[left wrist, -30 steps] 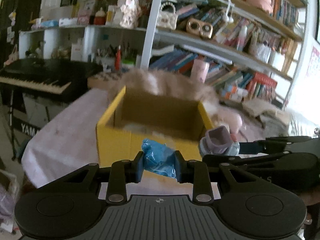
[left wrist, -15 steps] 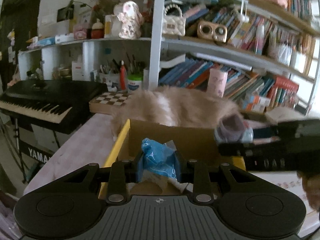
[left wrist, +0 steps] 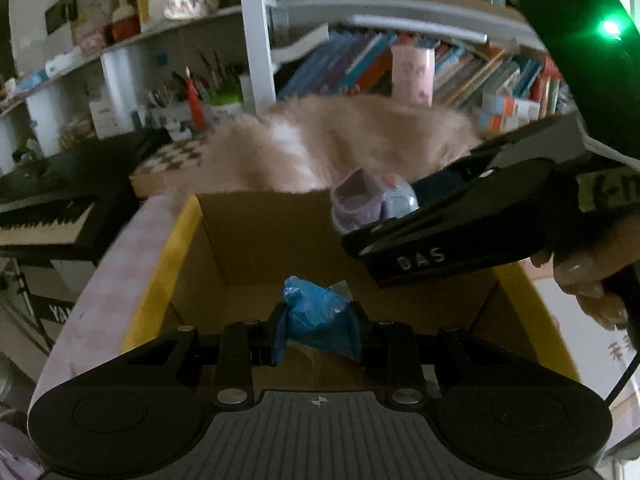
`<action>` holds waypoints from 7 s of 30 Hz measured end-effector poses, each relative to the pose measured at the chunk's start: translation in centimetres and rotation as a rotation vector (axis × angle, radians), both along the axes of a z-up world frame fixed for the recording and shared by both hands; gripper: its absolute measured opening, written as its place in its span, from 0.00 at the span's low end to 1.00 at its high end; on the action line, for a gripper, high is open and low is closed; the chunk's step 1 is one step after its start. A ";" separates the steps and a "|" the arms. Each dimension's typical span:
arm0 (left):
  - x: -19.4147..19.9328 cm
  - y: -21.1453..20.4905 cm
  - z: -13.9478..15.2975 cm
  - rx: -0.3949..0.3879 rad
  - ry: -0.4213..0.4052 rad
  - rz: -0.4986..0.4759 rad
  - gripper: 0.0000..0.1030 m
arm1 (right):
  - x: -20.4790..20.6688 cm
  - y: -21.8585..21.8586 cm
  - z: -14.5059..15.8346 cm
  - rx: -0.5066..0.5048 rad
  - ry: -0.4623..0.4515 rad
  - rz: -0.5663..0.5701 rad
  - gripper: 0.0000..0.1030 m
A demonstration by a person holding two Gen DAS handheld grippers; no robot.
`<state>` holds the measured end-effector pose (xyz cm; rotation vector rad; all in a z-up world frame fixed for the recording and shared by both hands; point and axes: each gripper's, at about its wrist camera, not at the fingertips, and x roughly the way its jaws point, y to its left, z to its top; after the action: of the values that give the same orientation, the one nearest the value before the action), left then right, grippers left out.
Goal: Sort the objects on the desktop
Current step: 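Lower the cloth and truck into the yellow box and open both tools, then withdraw both open tools up out of the yellow box, then move both tools toward the white charger and small white box by the plush toy, then grasp the white charger with the left tool while the right tool approaches the small white box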
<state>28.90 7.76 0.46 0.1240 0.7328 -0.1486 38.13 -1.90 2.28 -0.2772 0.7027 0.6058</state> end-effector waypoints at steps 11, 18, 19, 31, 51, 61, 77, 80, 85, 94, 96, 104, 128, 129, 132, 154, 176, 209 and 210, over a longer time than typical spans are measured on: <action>0.3 0.1 -2.2 -0.011 0.087 0.006 0.29 | 1.0 2.6 -2.8 -0.149 0.075 0.122 0.57; -0.8 0.3 -1.4 -0.046 0.039 0.042 0.76 | 0.9 2.4 -2.6 -0.141 0.076 0.100 0.61; -1.1 0.3 -1.1 -0.046 0.020 0.049 0.81 | 0.7 2.3 -2.4 -0.129 0.074 0.095 0.61; -4.9 1.0 3.6 -0.027 -0.169 0.090 0.86 | -2.5 -0.2 1.8 0.007 -0.045 0.004 0.65; -12.2 5.0 6.1 -0.103 -0.281 0.142 0.91 | -12.7 -5.2 5.8 0.088 -0.236 -0.281 0.69; -16.5 6.0 5.2 -0.119 -0.253 0.161 0.91 | -19.1 -5.6 3.7 0.088 -0.181 -0.372 0.70; -22.8 6.4 2.8 -0.106 -0.166 0.180 0.91 | -27.9 -4.7 0.4 0.079 -0.082 -0.377 0.70; -23.8 6.6 2.2 -0.117 -0.143 0.192 0.91 | -29.3 -4.3 0.0 0.080 -0.072 -0.369 0.70; -25.5 6.5 1.5 -0.139 -0.119 0.201 0.91 | -31.1 -4.0 -0.7 0.072 -0.047 -0.353 0.71; -26.6 5.7 1.0 -0.163 -0.094 0.154 0.91 | -33.3 -4.7 -1.0 0.058 -0.033 -0.379 0.72; -26.5 5.2 0.8 -0.172 -0.080 0.136 0.91 | -33.8 -5.1 -1.1 0.052 -0.028 -0.391 0.72; -25.9 2.3 0.6 -0.174 -0.057 0.025 0.91 | -35.1 -7.0 -1.5 0.038 -0.007 -0.447 0.73; -20.7 -8.6 -0.8 -0.130 0.036 -0.168 0.91 | -31.7 -16.4 -2.8 0.022 0.068 -0.584 0.75; -20.4 -9.2 -0.8 -0.127 0.038 -0.174 0.91 | -31.3 -16.9 -2.8 0.020 0.072 -0.586 0.75; -19.5 -10.8 -1.0 -0.123 0.043 -0.189 0.91 | -30.4 -18.4 -3.0 0.015 0.084 -0.596 0.75; -9.9 -20.5 -2.1 -0.112 -0.020 -0.135 0.89 | -24.0 -29.5 -3.6 0.012 0.082 -0.626 0.66; 4.9 -24.9 -5.3 -0.014 0.001 0.000 0.74 | -19.2 -32.7 -4.5 0.053 0.097 -0.512 0.65; 0.7 -20.3 -1.8 -0.292 0.002 0.059 0.40 | -13.4 -29.8 -7.0 0.007 0.081 -0.302 0.64; -0.1 -19.8 -1.4 -0.303 0.000 0.071 0.40 | -12.7 -29.4 -7.3 0.005 0.073 -0.282 0.64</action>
<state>28.81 -12.04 -0.98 -0.1911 0.7056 -0.1898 25.43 -31.27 -5.02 -0.1474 0.7941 0.3499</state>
